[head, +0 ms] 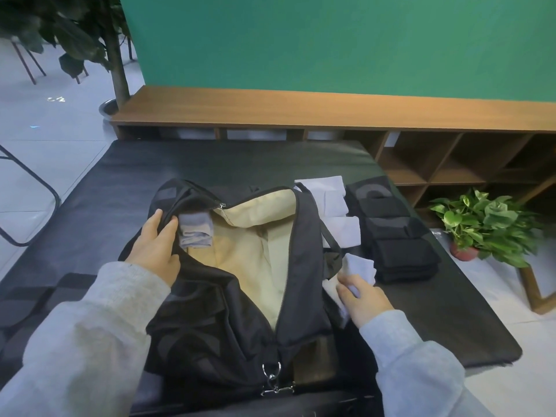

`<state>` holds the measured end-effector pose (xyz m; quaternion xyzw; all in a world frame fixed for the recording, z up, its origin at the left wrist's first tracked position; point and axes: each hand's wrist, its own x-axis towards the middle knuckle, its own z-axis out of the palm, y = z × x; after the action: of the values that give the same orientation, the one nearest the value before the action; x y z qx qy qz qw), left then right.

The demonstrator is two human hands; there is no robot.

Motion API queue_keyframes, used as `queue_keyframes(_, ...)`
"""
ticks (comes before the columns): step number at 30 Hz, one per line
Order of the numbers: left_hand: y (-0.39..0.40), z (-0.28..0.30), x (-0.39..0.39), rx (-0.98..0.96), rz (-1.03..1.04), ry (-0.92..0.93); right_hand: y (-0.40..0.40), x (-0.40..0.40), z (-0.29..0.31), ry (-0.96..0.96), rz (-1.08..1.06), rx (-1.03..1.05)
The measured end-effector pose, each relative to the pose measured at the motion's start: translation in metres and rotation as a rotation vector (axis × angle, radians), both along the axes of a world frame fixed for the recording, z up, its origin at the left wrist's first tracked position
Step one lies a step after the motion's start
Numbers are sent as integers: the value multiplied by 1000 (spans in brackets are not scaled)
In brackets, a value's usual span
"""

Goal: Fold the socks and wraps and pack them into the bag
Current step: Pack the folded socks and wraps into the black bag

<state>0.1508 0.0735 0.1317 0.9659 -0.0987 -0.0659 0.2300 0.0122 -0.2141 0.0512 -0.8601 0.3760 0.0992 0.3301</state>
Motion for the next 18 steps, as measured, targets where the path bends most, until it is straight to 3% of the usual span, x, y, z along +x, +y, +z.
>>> queue_keyframes(7,-2,1,-1,-24,-2,-2,13,-9,2,-257,-179,159)
queue_keyframes(13,-1,-3,-1,-34,-1,-6,25,-21,10,-494,-371,163)
queue_keyframes(18,-2,-7,0,-76,38,-74,21,-24,44,-693,-379,147)
